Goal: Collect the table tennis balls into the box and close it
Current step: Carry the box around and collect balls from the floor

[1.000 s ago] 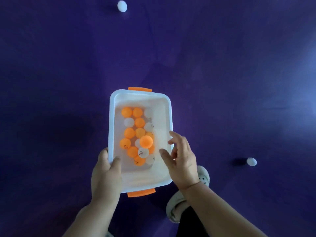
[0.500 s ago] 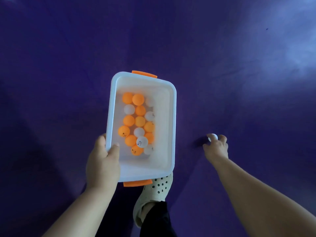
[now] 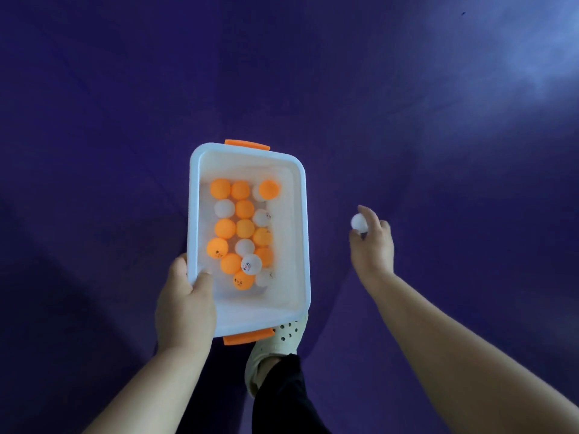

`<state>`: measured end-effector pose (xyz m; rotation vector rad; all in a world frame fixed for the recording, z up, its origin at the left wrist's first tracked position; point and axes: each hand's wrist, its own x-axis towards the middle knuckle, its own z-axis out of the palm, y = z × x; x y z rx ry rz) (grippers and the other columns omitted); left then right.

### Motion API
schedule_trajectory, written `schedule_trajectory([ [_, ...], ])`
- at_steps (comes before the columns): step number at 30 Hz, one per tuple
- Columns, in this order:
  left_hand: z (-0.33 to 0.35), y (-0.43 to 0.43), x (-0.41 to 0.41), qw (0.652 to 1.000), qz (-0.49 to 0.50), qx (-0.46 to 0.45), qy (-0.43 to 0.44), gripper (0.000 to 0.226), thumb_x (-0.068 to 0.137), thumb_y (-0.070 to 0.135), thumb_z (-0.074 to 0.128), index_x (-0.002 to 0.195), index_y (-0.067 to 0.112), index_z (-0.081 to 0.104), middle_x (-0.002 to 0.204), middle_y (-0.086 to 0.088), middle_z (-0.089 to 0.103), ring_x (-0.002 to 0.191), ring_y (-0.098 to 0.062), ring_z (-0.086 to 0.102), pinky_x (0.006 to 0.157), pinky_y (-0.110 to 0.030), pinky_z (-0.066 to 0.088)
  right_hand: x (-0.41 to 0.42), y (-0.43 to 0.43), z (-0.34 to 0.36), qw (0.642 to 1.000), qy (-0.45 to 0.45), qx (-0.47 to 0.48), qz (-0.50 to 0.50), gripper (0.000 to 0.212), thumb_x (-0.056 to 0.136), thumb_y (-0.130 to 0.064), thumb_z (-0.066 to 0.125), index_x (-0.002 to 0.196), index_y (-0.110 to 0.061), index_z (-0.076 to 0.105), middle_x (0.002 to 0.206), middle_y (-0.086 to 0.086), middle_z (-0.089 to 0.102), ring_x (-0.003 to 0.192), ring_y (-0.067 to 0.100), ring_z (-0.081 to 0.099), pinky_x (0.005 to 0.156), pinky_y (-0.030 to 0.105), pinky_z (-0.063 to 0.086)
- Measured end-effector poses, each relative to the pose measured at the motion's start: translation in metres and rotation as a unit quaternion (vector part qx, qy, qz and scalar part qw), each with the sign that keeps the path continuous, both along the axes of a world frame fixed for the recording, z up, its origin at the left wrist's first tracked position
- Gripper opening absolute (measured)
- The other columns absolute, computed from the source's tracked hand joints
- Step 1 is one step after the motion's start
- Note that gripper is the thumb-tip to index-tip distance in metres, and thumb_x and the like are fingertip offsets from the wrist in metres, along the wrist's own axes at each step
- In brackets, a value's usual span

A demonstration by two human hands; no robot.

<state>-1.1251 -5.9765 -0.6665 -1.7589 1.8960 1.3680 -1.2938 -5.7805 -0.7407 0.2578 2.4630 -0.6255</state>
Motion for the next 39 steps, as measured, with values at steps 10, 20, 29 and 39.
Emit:
schedule_trajectory([
  [10,0.112,-0.019,-0.020,1.000,0.026,0.002,0.006,0.016,0.094,0.022,0.046,0.108,0.018,0.053,0.098,-0.005,0.065,0.086,-0.030,0.059,0.073,-0.042,0.049,0.019,-0.091,0.173,0.974,0.038,-0.178,0.137,0.051,0.079,-0.035,0.066,0.126,-0.035,0.048,0.073,-0.010,0.051,0.060,0.008,0.047,0.063,0.020,0.048],
  [20,0.247,-0.074,-0.034,0.994,0.105,-0.018,-0.008,0.031,0.095,0.026,0.043,0.123,0.016,0.049,0.113,-0.010,0.064,0.097,-0.034,0.060,0.080,-0.045,0.053,-0.015,-0.151,0.309,0.978,0.022,-0.137,0.159,0.034,0.093,-0.012,0.047,0.123,-0.026,0.054,0.066,-0.009,0.050,0.061,0.009,0.046,0.066,0.034,0.050],
  [29,0.298,-0.160,-0.016,0.974,0.226,-0.022,0.018,0.034,0.096,0.023,0.044,0.125,0.006,0.049,0.118,-0.014,0.063,0.103,-0.036,0.059,0.083,-0.042,0.046,-0.025,-0.272,0.373,0.960,0.022,-0.117,0.255,0.029,0.093,-0.010,0.044,0.113,-0.022,0.062,0.070,-0.011,0.056,0.061,0.009,0.049,0.063,0.035,0.050],
  [39,0.273,-0.357,0.029,0.931,0.365,0.001,0.019,0.005,0.094,0.019,0.045,0.095,0.018,0.049,0.084,-0.006,0.061,0.077,-0.029,0.058,0.073,-0.044,0.047,0.006,-0.504,0.348,0.939,-0.050,-0.120,0.320,0.016,0.091,-0.016,0.053,0.096,-0.023,0.066,0.079,-0.012,0.063,0.070,0.005,0.057,0.059,0.014,0.044],
])
